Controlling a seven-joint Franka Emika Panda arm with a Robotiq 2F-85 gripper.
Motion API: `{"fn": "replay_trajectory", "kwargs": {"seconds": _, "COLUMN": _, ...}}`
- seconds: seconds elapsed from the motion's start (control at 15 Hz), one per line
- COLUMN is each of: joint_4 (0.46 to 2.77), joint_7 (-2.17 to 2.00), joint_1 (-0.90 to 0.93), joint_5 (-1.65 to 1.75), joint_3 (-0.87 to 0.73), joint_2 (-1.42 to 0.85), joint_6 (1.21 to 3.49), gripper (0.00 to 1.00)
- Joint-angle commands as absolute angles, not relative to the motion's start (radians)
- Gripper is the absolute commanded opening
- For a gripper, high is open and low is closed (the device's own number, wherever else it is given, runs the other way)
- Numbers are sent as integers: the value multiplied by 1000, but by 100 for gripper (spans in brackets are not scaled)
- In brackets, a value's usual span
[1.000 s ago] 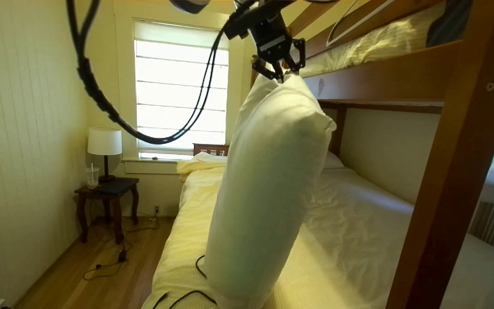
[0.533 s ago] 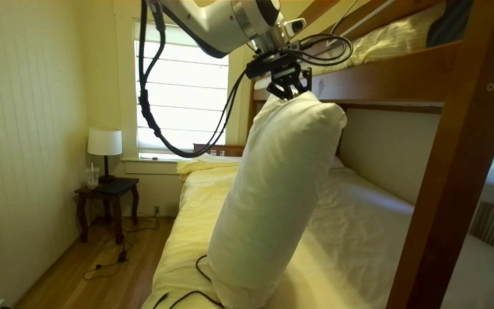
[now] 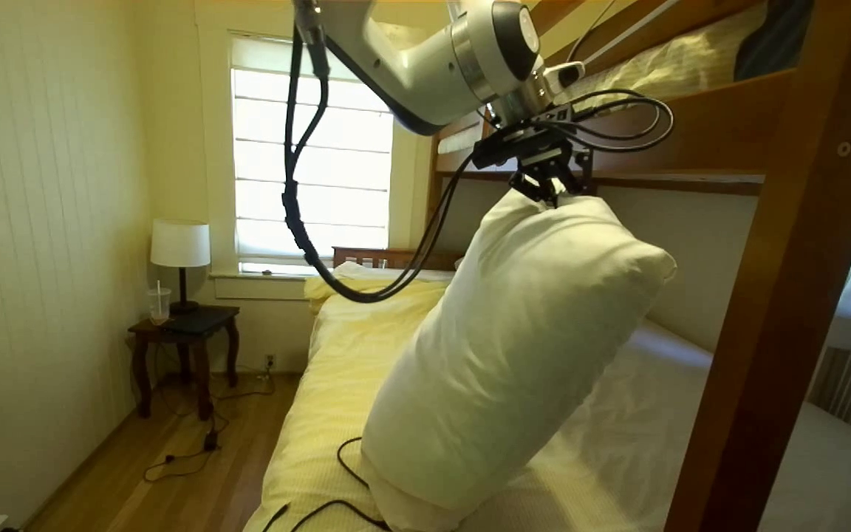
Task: Flip the pillow over
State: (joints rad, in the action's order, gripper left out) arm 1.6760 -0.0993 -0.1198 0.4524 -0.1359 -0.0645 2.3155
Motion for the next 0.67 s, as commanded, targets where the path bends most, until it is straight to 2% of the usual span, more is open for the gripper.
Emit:
{"fn": "replay_trajectory", "kwargs": {"seconds": 0.0, "joint_4": 1671, "joint_7": -98, "joint_1": -116, "joint_5": 449, "joint_3": -136, "joint_2": -66, "joint_6": 2312, "gripper": 13}}
{"fn": "replay_trajectory", "kwargs": {"seconds": 0.4, "joint_4": 1671, "joint_7": -104, "joint_1": -115, "joint_5": 449, "joint_3": -135, "joint_2": -66, "joint_6": 2312, "gripper": 13}}
{"fn": "replay_trajectory", "kwargs": {"seconds": 0.47, "joint_4": 1671, "joint_7": -105, "joint_1": -116, "joint_5": 447, "joint_3": -136, "joint_2": -65, "joint_6": 2317, "gripper": 3}}
{"fn": "replay_trajectory", "kwargs": {"seconds": 0.53, "joint_4": 1669, "joint_7": -102, "joint_1": -114, "joint_5": 438, "joint_3": -133, "joint_2": -61, "joint_6": 2305, "gripper": 38}}
{"fn": "replay_trajectory", "kwargs": {"seconds": 0.6, "joint_4": 1671, "joint_7": -106, "joint_1": -111, "joint_5": 447, "joint_3": -132, "joint_2": -56, "joint_6": 2323, "gripper": 40}}
